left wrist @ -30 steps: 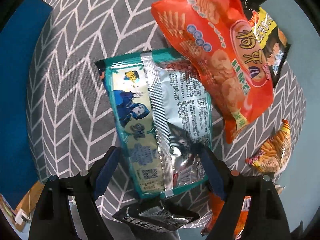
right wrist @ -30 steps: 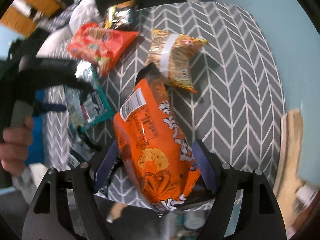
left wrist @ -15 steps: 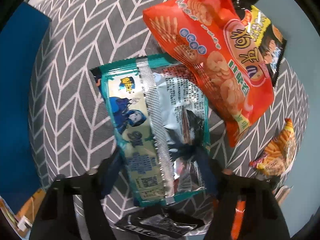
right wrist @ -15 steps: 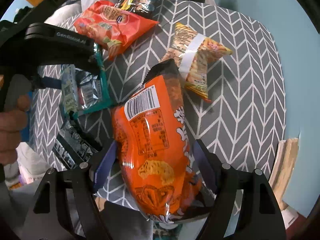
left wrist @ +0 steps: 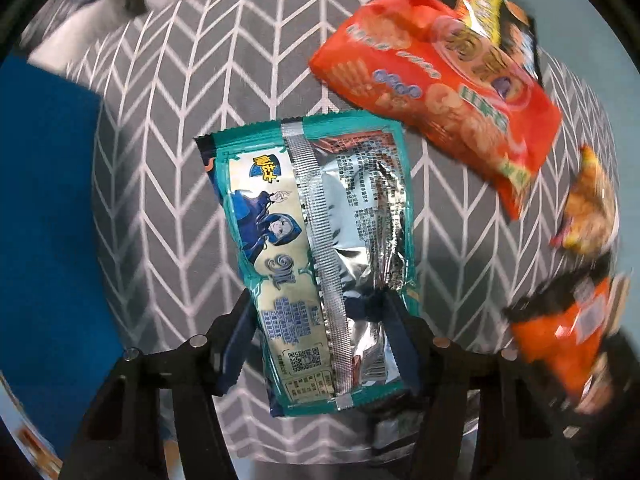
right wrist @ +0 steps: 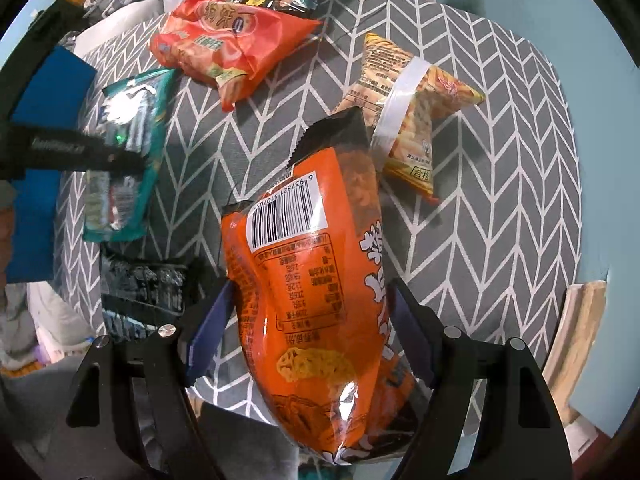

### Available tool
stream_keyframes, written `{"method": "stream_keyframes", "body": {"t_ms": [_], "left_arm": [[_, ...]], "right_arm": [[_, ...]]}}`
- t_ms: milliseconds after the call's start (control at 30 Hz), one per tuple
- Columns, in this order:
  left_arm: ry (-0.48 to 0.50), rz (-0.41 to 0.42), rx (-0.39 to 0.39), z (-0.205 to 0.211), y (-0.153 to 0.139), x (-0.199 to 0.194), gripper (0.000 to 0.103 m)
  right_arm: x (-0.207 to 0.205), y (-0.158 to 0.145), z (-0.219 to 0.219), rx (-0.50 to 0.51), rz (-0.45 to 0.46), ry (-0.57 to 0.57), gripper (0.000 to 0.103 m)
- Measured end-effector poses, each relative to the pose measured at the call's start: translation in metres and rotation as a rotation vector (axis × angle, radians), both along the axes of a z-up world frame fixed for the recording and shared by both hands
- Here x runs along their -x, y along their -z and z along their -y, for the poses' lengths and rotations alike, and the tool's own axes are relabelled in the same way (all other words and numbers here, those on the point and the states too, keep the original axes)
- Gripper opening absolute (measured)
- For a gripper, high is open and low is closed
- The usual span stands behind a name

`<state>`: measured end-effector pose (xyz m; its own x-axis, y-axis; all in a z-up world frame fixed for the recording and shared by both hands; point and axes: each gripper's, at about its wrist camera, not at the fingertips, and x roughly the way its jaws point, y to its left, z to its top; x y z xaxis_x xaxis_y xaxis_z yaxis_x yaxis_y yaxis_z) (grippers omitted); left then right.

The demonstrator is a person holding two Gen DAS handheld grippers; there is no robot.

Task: Organize snacks
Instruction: 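Grasp the teal-and-silver packet with the left tool while the right tool holds the orange bag, then carry the teal packet and orange bag over the box with both tools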

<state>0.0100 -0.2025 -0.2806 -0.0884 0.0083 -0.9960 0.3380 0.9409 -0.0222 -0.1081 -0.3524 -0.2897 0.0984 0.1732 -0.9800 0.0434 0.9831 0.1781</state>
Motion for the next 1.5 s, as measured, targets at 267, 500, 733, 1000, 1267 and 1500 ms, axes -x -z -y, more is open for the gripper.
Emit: {"method": "stream_keyframes", "body": {"t_ms": [267, 500, 733, 1000, 1267, 1500], "left_arm": [[0.155, -0.002, -0.056, 0.006, 0.002, -0.008, 0.064], [-0.068, -0.017, 0.044, -0.025, -0.005, -0.026, 0.085], [-0.17, -0.039, 0.017, -0.045, 0.011, -0.039, 0.089], [-0.146, 0.0, -0.022, -0.027, 0.024, -0.023, 0.093], [-0.063, 0.06, 0.006, -0.035, 0.008, -0.001, 0.061], [-0.05, 0.049, 0.022, -0.065, -0.004, 0.003, 0.061]], "right_arm": [[-0.004, -0.004, 0.016, -0.003, -0.004, 0.001, 0.077], [-0.003, -0.001, 0.003, 0.039, 0.001, -0.062, 0.078], [-0.003, 0.004, -0.006, 0.047, -0.005, -0.07, 0.078], [-0.012, 0.023, -0.015, 0.075, -0.033, -0.089, 0.078], [-0.015, 0.031, -0.014, 0.044, -0.032, -0.063, 0.069], [-0.009, 0.023, -0.016, 0.026, -0.012, -0.07, 0.06]]}}
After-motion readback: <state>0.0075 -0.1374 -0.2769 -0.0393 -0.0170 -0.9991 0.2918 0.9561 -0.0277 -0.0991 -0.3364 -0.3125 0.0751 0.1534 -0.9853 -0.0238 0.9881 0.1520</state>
